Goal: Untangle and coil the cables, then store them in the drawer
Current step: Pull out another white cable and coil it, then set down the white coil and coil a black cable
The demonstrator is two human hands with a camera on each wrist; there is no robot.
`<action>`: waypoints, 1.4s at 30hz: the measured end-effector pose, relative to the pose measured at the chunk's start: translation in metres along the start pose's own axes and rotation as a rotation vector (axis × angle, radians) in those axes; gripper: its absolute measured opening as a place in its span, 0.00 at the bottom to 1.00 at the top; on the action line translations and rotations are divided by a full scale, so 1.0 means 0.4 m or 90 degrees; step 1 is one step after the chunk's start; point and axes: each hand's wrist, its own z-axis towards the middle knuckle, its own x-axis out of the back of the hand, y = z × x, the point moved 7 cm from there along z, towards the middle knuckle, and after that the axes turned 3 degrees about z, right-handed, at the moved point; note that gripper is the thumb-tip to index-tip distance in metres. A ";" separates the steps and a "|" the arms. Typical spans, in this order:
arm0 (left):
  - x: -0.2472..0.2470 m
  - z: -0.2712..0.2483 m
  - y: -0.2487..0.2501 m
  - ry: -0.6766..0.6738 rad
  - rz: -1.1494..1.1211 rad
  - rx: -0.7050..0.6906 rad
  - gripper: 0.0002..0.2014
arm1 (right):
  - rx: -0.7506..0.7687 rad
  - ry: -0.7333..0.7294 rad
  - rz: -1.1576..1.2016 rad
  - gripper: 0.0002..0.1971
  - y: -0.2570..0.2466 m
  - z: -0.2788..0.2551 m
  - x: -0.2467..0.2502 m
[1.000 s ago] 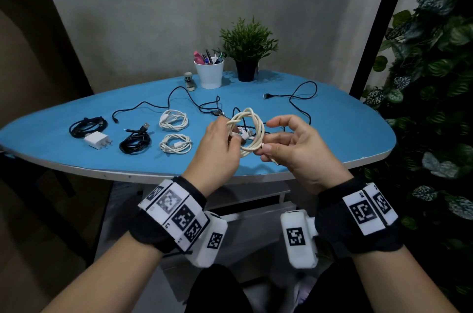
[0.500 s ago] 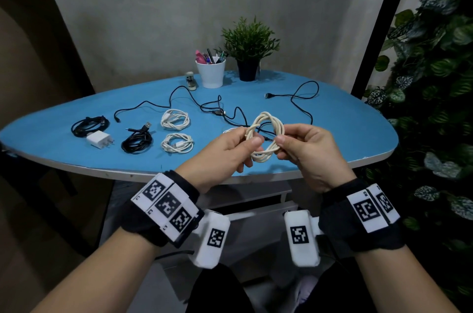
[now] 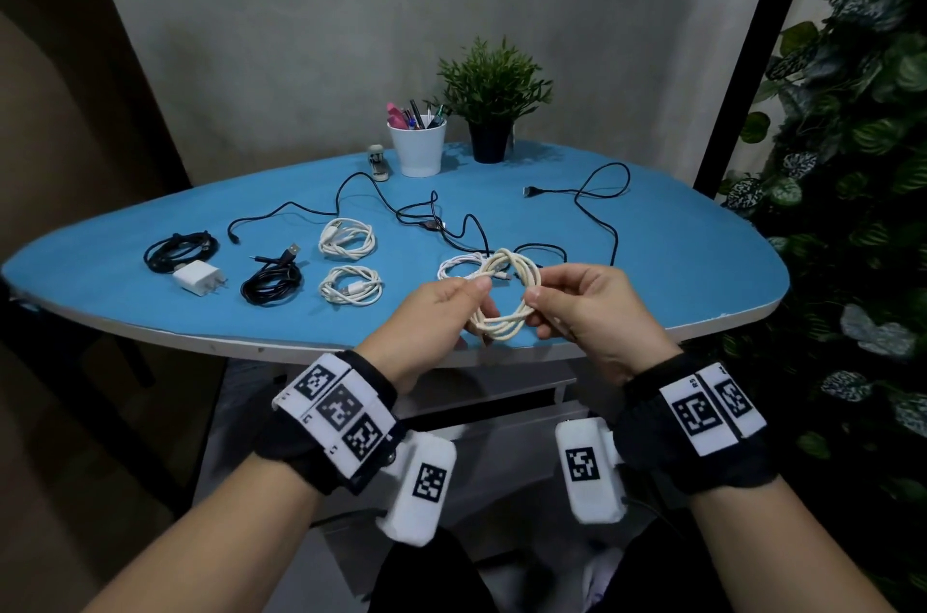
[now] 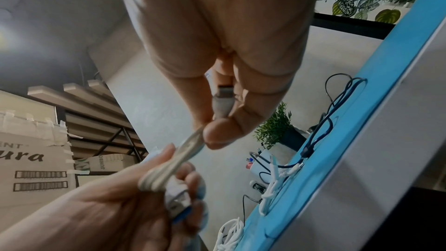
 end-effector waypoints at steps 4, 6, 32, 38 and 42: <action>0.041 0.005 0.015 0.092 0.082 -0.016 0.24 | -0.015 -0.042 -0.014 0.04 0.000 0.014 -0.037; 0.059 0.002 0.024 0.120 0.156 -0.030 0.25 | -0.027 -0.052 -0.016 0.04 0.003 0.025 -0.056; 0.229 0.130 -0.102 0.095 -0.044 0.230 0.05 | -0.088 -0.002 -0.380 0.09 -0.076 0.336 -0.142; 0.219 0.158 -0.124 0.000 0.101 0.263 0.26 | 0.139 0.124 -0.153 0.12 -0.192 0.339 -0.086; 0.211 0.167 -0.108 -0.030 0.322 0.224 0.33 | 0.274 0.156 -0.098 0.08 -0.263 0.299 -0.043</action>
